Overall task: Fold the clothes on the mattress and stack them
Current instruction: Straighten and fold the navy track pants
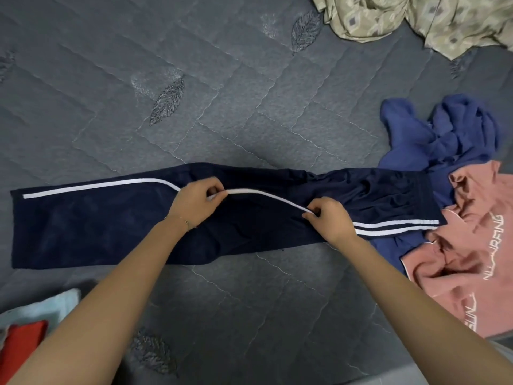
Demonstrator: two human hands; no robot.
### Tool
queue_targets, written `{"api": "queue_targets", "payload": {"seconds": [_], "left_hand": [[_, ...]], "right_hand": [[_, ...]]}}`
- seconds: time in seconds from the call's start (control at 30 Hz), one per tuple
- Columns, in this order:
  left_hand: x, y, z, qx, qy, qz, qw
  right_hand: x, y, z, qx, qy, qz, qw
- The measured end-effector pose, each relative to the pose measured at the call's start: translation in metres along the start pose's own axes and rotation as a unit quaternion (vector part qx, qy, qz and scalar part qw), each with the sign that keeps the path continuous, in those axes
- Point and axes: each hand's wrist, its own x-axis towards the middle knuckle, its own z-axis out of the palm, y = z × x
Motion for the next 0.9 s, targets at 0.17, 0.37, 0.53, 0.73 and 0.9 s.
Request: {"api": "queue_targets", "payload": {"seconds": [0.17,0.37,0.53,0.73,0.9], "left_hand": [[-0.038,-0.006,0.012,0.005,-0.062,-0.024,0.998],[-0.08,-0.007,0.035,-0.021,-0.124,-0.049,0.991],[-0.088,-0.015,0.039,-0.022,-0.126,-0.026,0.991],[-0.083,-0.065,0.004,0.182,-0.157,0.025,0.97],[-0.091,-0.103,-0.022,0.219,-0.181,0.008,0.959]], "right_hand": [[-0.011,-0.013,0.014,0.085,-0.066,-0.053,0.993],[0.001,-0.053,0.032,0.073,0.09,-0.173,0.978],[0.017,-0.072,0.047,-0.05,-0.021,-0.199,0.978],[0.018,-0.073,0.05,-0.078,-0.139,-0.227,0.961],[0.008,-0.076,0.051,-0.142,-0.21,-0.288,0.924]]}}
